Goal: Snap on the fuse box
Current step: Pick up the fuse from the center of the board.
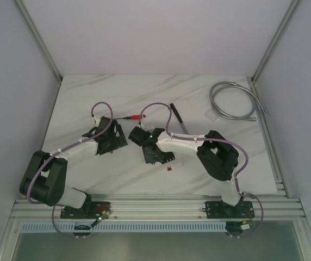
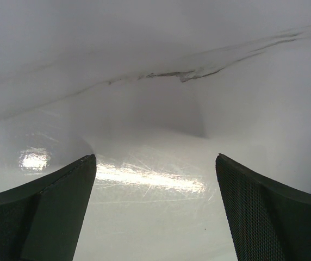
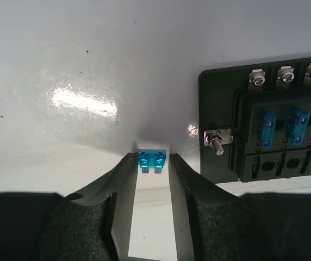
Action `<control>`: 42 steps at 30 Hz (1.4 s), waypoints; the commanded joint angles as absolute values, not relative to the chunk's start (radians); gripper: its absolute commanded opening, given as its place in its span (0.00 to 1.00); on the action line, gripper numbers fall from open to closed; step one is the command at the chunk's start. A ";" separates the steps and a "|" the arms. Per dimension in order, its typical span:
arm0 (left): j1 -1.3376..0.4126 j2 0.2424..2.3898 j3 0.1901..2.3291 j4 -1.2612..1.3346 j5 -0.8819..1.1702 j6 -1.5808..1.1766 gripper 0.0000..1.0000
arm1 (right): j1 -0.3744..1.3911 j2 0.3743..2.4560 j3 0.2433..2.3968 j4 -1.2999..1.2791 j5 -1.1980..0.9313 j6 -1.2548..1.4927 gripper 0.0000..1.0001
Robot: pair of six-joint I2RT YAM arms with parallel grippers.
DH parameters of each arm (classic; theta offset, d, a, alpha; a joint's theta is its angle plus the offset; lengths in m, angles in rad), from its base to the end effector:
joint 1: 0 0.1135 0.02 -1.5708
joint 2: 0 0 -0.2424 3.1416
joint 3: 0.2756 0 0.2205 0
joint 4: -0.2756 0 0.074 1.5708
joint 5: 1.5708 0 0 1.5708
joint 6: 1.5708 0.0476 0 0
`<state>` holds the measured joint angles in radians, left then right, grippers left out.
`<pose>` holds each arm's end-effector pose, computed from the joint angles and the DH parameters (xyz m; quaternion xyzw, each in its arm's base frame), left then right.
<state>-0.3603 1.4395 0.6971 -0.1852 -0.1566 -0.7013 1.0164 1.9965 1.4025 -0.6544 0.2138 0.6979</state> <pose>0.2438 -0.0839 0.1577 -0.1848 0.9279 -0.0955 0.3093 0.2022 0.3073 0.1509 -0.1387 0.9717 0.0517 0.1841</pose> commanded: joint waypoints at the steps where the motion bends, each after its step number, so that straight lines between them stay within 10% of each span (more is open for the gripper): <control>1: -0.365 1.442 0.667 -0.203 -0.117 -0.701 1.00 | 1.013 2.075 1.398 -0.674 0.249 0.690 0.34; 25: -0.496 1.155 0.495 0.025 0.005 -0.736 0.87 | 0.998 1.685 1.191 -0.447 0.416 0.790 0.27; 42: -0.753 0.988 0.407 0.423 0.035 -0.600 0.42 | 0.994 1.435 1.021 -0.224 0.391 0.891 0.27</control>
